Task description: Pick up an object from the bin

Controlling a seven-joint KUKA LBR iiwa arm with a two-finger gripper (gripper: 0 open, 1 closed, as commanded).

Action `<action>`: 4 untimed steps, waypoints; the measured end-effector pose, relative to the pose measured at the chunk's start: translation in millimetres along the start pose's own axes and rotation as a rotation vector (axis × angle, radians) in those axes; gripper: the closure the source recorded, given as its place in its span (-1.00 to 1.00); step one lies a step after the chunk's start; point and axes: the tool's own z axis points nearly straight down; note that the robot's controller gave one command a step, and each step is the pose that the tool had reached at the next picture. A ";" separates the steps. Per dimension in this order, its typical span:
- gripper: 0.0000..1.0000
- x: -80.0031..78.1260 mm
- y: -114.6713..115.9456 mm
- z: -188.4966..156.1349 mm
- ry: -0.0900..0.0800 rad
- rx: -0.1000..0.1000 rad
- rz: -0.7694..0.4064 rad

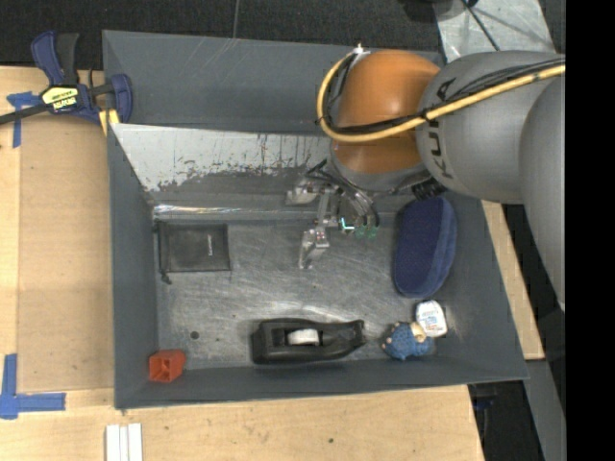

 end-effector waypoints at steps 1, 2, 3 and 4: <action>-1.00 -0.7 -50.4 -5.0 -0.005 0.003 -0.231; -1.00 0.0 -95.3 -55.7 -0.013 0.003 -0.088; -1.00 0.3 -183.3 3.0 -0.004 0.002 0.255; -1.00 4.0 -209.0 50.5 -0.017 -0.010 0.063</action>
Offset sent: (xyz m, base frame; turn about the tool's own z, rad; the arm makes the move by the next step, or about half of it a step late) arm 0.0001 -0.0476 0.0042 -0.2346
